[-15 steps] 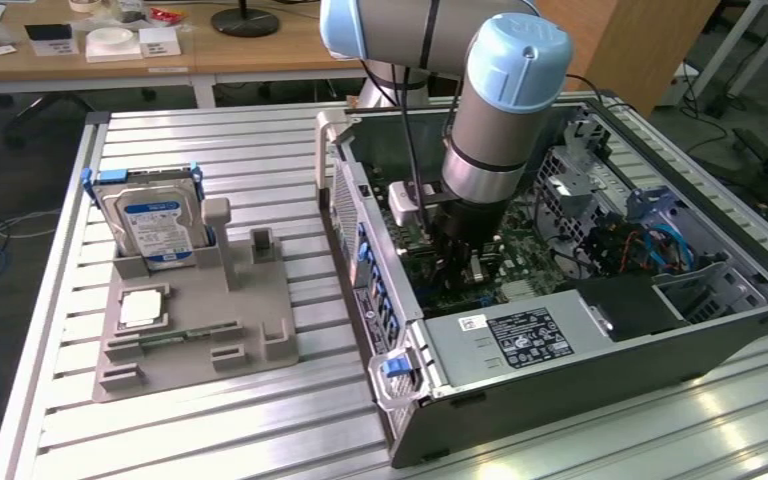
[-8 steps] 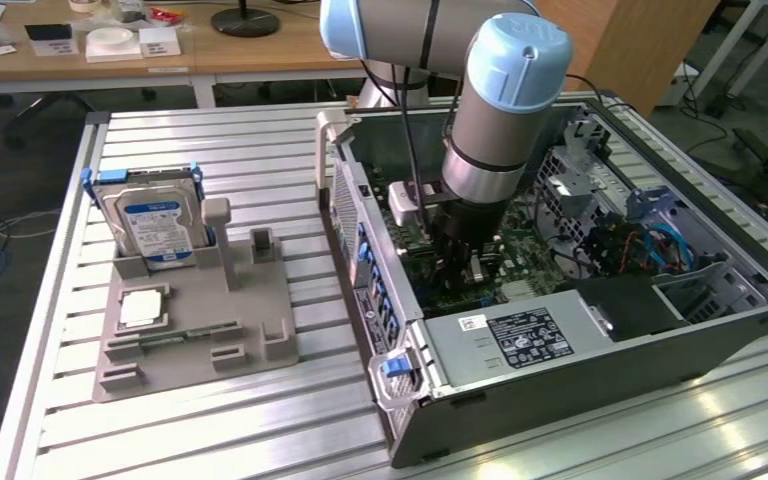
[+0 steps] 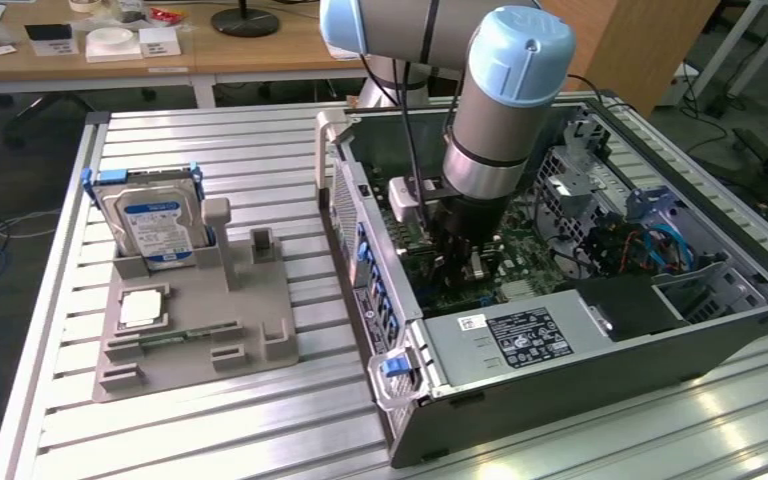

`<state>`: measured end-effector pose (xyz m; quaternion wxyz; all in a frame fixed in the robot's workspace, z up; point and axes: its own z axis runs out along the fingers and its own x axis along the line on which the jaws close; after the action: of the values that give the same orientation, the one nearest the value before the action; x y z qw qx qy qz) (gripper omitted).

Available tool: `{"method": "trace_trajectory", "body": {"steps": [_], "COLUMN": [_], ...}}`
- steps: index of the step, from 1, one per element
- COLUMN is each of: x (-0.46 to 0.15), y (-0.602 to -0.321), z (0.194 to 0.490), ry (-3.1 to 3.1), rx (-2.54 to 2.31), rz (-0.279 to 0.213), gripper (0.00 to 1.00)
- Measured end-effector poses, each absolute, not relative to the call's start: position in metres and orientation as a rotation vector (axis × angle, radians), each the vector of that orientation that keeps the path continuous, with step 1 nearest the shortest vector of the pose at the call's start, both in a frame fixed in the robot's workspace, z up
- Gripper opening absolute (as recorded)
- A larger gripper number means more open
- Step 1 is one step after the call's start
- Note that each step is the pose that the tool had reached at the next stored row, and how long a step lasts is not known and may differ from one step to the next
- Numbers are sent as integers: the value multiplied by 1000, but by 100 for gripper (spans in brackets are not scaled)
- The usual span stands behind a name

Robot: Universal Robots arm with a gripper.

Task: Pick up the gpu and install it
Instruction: 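Insert the gpu into the slot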

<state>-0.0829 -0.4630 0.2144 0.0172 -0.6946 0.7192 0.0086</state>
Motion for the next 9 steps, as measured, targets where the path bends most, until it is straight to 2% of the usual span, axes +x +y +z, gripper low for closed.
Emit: {"method": "trace_trajectory", "body": {"steps": [9], "x": [-83], "y": [-463], "z": [214], "ry": [2237], "rx": [-2156], "rz": [27], "gripper": [28]}}
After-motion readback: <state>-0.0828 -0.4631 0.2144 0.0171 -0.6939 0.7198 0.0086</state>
